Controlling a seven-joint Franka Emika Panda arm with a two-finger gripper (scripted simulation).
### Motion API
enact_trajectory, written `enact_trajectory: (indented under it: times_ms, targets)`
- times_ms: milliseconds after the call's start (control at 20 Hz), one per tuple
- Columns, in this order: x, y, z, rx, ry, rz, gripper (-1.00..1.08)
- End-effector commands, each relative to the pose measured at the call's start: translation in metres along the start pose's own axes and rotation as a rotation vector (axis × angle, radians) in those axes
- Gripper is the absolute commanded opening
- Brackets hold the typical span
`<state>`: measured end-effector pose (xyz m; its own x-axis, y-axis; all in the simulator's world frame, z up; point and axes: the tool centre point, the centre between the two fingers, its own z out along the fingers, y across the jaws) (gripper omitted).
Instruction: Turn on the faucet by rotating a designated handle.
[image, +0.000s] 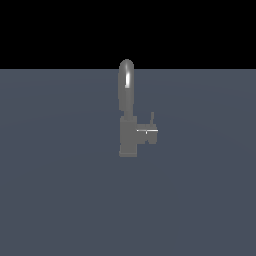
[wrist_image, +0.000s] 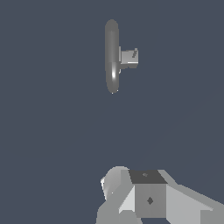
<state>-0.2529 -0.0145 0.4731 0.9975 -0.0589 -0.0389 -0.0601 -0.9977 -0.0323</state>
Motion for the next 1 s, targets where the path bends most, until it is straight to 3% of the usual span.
enact_trajectory:
  times_ms: [0, 500, 950]
  targets:
    - [0.000, 0.000, 0.000, 0.000, 0.000, 0.000, -1.00]
    - [0.014, 0.000, 0.002, 0.033, -0.033, 0.034, -1.00]
    - [0.050, 0.001, 0.010, 0.122, -0.122, 0.127, -1.00]
